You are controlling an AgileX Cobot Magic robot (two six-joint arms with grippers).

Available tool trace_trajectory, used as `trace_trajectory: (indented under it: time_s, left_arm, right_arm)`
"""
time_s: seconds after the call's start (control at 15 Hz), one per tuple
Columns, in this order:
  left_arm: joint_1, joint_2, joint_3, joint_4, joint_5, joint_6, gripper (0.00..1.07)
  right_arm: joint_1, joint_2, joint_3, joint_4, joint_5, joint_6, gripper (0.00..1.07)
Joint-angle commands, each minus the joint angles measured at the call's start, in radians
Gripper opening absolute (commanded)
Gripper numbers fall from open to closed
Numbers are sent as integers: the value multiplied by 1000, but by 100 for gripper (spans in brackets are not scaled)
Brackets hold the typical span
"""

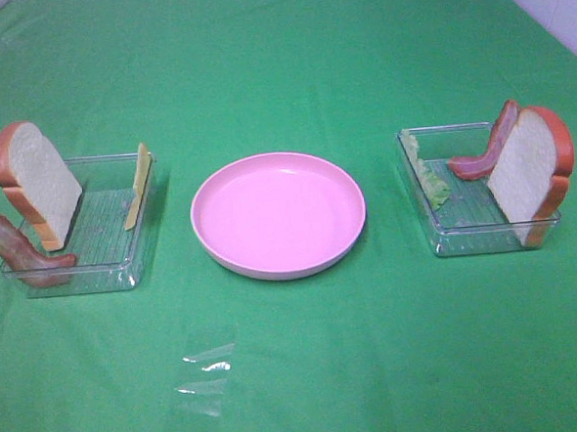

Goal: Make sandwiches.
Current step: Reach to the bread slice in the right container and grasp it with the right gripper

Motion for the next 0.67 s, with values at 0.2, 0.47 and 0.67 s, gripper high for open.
trace_trajectory:
  time_s: [0.2, 0.47, 0.67]
  left_arm:
    - [0, -11, -1, -5, -11, -3, 91]
    - [0, -11, -1, -5, -11, -3, 91]
    - [0, -11, -1, -5, -11, -3, 91]
  right_arm:
    - [1, 168, -27, 50, -4, 21, 94]
    - [1, 673, -231, 120, -21, 20, 94]
    - [1, 1110, -520, 94, -70, 17, 94]
